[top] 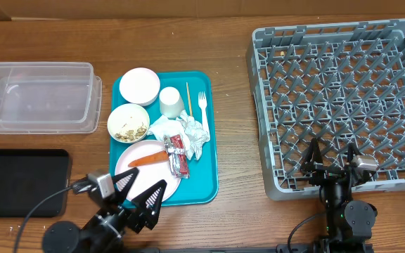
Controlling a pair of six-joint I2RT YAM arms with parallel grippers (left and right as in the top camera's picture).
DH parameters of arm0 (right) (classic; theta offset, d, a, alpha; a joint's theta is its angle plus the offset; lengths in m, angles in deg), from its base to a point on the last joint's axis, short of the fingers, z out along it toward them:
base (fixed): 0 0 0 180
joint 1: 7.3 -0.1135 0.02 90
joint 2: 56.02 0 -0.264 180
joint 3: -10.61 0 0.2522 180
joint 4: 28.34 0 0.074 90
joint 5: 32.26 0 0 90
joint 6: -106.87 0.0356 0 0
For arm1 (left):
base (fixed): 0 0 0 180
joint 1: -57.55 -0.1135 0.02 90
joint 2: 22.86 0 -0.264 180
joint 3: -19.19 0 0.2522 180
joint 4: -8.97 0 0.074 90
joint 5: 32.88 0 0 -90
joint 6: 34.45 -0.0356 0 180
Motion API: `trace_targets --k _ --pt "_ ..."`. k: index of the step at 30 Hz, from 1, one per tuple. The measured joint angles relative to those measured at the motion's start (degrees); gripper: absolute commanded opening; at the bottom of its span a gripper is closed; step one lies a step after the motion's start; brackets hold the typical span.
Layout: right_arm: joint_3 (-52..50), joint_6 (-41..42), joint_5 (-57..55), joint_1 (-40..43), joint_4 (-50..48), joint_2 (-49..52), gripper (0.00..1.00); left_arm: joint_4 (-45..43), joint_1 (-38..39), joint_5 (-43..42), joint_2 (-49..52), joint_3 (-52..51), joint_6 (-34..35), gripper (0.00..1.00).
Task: Sort waste into correct bins and load items into the dishwasher
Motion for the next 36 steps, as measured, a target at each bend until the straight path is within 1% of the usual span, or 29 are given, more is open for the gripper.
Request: trace_targets --k 3,6,9,11,14,16,18,21,23,25,27,30,32,36 --pt "0.0 0.0 0.0 0.0 0.0 0.0 1.00 6.8 0.0 2.7 6.5 8.6 -4.9 1.00" --pt "0.0 0.0 0.0 0.0 0.0 0.0 1.00 12.2 0.0 4.4 14.2 15.0 -7.7 1.00" --pt "0.0 0.0 0.0 0.0 0.0 0.0 1.00 20.5 0.0 5.9 23.3 21.5 -11.0 1.00" --pt "0.0 0.0 0.0 0.0 0.0 0.0 1.00 26.8 0.0 8.7 30.5 26.1 -12.9 1.00" --pt "0.0 0.0 0.0 0.0 0.0 0.0 1.00 33.7 0.0 13.0 39.2 31.0 -14.0 1.00" --pt "0.0 0.0 0.0 0.0 0.0 0.0 1.00 35.6 0.0 14.5 44.1 32.9 -13.9 1.00" --pt "0.0 0.0 0.0 0.0 0.0 0.0 1.00 36.0 0.0 13.6 47.3 33.4 -12.4 1.00" --pt "0.0 0.0 0.0 0.0 0.0 0.0 1.00 36.1 0.0 8.6 51.1 33.5 -8.2 1.00" --pt "0.0 0.0 0.0 0.0 0.0 0.0 1.00 35.9 0.0 6.9 52.4 33.5 -6.1 1.00" --pt "0.0 0.0 0.0 0.0 0.0 0.0 1.00 36.8 0.0 6.3 54.2 33.7 -1.7 1.00" --pt "0.0 0.0 0.0 0.0 0.1 0.0 1.00 40.3 0.0 8.1 55.8 33.8 4.3 1.00" --pt "0.0 0.0 0.0 0.0 0.0 0.0 1.00 45.6 1.4 15.6 56.9 33.8 16.5 1.00" --pt "0.0 0.0 0.0 0.0 0.0 0.0 1.00 46.0 3.3 20.2 56.9 33.8 23.4 1.00" --pt "0.0 0.0 0.0 0.0 0.0 0.0 1.00 43.9 7.4 24.0 56.9 33.1 32.1 1.00"
